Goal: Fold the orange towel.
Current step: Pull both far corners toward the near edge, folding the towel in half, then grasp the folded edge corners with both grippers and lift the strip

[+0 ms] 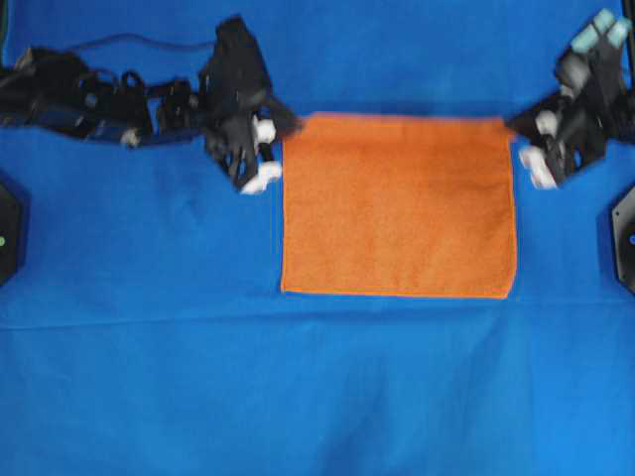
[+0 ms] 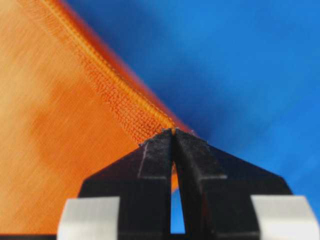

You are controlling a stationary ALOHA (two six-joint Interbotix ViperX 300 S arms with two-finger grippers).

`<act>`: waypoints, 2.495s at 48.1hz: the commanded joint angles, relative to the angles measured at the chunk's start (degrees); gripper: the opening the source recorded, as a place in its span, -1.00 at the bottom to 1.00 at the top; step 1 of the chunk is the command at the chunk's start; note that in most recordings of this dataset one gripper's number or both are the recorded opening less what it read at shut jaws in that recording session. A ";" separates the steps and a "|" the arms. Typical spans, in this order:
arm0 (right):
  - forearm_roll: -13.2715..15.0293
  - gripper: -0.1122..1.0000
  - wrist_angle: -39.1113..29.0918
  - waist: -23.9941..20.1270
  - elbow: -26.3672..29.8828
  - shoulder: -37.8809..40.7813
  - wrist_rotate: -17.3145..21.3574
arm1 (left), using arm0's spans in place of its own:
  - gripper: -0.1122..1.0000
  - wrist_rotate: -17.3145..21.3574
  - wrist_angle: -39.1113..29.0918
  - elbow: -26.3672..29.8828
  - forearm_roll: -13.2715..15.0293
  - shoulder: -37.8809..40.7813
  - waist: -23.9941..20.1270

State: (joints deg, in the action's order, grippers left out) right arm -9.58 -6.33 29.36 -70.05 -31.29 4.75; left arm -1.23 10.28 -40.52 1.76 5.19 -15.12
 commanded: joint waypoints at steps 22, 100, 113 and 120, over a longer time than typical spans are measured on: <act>-1.49 -0.76 -11.60 -21.45 -1.41 -10.11 13.10 | -0.78 -2.20 -1.32 -1.14 -0.09 -2.29 17.67; 10.81 0.21 -11.87 -34.28 4.13 -7.29 22.85 | 0.26 0.88 -8.26 -1.14 -0.09 -8.09 13.54; 16.61 0.21 -14.15 -24.87 3.78 -7.91 22.94 | 0.26 3.16 -8.17 0.53 -0.09 -6.33 11.16; 18.54 0.21 -14.06 -22.94 3.87 -3.96 22.94 | 0.26 3.16 -8.09 2.02 -0.09 -2.29 10.11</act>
State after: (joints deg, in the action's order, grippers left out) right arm 8.09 -20.74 5.45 -67.15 -37.09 27.69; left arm 1.85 1.85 -40.25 1.76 1.76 -4.39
